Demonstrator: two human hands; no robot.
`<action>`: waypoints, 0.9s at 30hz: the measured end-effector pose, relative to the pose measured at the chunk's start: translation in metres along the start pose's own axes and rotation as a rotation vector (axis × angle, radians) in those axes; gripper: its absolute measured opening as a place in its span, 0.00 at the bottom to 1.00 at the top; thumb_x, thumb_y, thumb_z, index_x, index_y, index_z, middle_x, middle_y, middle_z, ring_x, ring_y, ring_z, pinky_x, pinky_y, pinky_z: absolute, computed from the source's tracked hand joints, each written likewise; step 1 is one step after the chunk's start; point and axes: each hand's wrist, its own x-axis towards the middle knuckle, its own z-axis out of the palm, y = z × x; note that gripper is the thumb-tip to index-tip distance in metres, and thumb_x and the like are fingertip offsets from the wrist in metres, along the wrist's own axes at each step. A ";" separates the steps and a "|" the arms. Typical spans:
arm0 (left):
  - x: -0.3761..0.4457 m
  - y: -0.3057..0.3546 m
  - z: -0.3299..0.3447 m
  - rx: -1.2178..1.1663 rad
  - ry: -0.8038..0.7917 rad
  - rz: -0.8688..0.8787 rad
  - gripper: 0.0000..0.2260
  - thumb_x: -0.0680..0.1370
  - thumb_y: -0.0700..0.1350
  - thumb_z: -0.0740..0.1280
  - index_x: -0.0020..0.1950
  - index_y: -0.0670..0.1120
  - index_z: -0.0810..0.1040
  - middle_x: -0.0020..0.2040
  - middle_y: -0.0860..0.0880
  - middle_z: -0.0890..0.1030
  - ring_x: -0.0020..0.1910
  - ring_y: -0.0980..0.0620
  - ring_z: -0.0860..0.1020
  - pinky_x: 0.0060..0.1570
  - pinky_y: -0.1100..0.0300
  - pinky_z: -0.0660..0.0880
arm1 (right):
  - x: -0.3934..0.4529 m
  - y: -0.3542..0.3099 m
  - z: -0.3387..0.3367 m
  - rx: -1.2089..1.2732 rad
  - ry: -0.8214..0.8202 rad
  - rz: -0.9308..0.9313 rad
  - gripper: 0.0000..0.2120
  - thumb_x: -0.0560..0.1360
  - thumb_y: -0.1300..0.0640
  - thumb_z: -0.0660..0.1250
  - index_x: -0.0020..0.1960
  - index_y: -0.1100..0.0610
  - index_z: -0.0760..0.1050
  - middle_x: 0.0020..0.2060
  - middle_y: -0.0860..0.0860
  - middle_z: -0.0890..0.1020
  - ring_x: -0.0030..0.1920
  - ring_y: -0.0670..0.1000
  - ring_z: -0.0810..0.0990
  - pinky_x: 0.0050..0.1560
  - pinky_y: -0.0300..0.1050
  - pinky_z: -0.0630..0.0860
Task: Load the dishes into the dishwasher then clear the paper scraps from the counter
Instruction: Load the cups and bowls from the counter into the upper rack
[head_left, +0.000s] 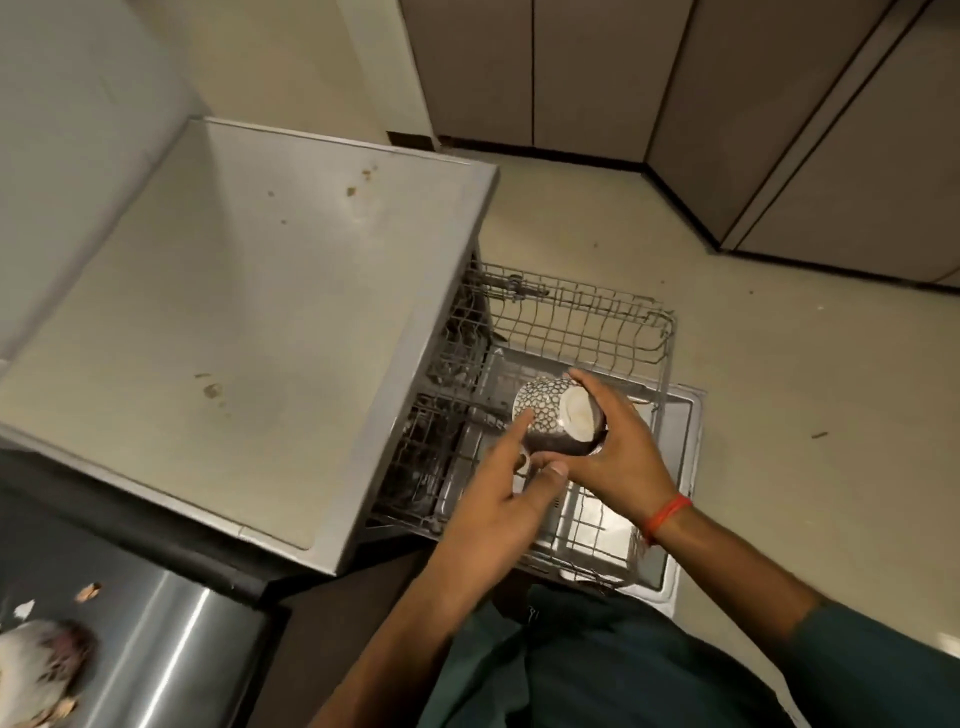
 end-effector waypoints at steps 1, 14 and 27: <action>0.006 0.004 0.003 0.010 -0.006 -0.013 0.30 0.80 0.62 0.67 0.78 0.71 0.56 0.79 0.58 0.65 0.77 0.60 0.64 0.77 0.48 0.64 | 0.003 0.003 -0.005 -0.006 0.010 0.005 0.48 0.61 0.48 0.84 0.76 0.46 0.67 0.68 0.46 0.73 0.68 0.45 0.72 0.70 0.41 0.69; 0.069 0.018 0.007 0.088 -0.116 -0.055 0.29 0.81 0.59 0.66 0.80 0.62 0.60 0.82 0.58 0.59 0.80 0.57 0.58 0.79 0.50 0.57 | 0.035 0.043 -0.012 -0.109 0.095 0.110 0.45 0.66 0.54 0.82 0.77 0.51 0.65 0.69 0.48 0.72 0.65 0.39 0.68 0.60 0.19 0.60; 0.172 0.014 0.015 0.036 -0.241 -0.204 0.33 0.82 0.55 0.66 0.83 0.57 0.53 0.80 0.56 0.63 0.71 0.62 0.64 0.69 0.59 0.61 | 0.109 0.105 0.004 -0.294 0.114 0.256 0.41 0.70 0.57 0.78 0.78 0.52 0.62 0.71 0.54 0.68 0.68 0.51 0.71 0.62 0.37 0.67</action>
